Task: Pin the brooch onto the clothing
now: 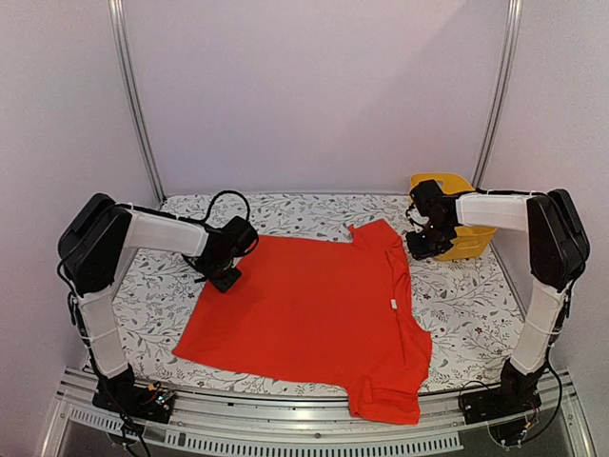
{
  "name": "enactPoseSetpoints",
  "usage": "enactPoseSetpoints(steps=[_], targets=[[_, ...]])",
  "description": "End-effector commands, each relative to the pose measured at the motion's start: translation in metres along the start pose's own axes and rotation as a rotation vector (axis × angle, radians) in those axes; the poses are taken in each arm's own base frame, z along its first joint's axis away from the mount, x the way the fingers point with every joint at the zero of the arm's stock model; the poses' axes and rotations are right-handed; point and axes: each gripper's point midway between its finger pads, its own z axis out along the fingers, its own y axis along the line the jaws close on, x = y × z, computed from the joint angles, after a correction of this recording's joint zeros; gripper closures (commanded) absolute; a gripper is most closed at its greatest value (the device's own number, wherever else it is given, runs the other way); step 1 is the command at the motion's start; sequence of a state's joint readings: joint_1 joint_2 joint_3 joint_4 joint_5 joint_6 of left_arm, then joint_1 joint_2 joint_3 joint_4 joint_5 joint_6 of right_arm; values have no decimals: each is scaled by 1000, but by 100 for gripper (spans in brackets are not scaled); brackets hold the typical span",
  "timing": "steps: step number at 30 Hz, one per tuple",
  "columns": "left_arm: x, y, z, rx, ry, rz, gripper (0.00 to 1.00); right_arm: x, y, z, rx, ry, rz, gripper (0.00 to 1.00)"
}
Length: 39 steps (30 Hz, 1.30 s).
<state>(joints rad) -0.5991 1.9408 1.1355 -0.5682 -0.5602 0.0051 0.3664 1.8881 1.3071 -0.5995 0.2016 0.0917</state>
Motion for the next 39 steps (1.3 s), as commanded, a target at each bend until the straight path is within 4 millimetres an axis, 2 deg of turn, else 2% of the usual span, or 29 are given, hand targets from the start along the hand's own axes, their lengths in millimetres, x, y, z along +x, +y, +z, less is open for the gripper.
enactPoseSetpoints(steps=[1,4,6,10,13,15,18,22,25,28,29,33,39], targets=[[107,-46,21,219,375,156,50,-22,37,-30,-181,-79,-12,82],[69,-42,8,258,265,130,50,-21,55,-32,-277,-79,-7,72],[31,-35,-5,277,156,112,50,-17,64,-29,-310,-60,-17,65],[-49,-8,-28,243,-59,57,48,-4,60,-11,-261,0,-8,53],[-84,9,-21,187,-116,31,48,2,50,0,-190,28,8,51],[-99,18,-10,155,-119,15,49,5,53,3,-202,41,9,52],[-111,27,10,115,-112,-10,49,7,68,2,-274,47,5,57],[-115,36,36,84,-101,-44,50,8,73,5,-288,57,9,67],[-107,38,57,68,-63,-49,50,14,71,11,-274,85,12,78],[-90,35,76,49,7,-27,50,18,64,14,-232,101,10,98],[-85,35,79,42,22,-23,50,19,62,13,-217,103,11,100],[-65,35,87,43,67,-25,50,4,26,9,-61,63,35,100],[-48,39,89,44,85,-34,50,-9,6,4,-3,36,33,100]])
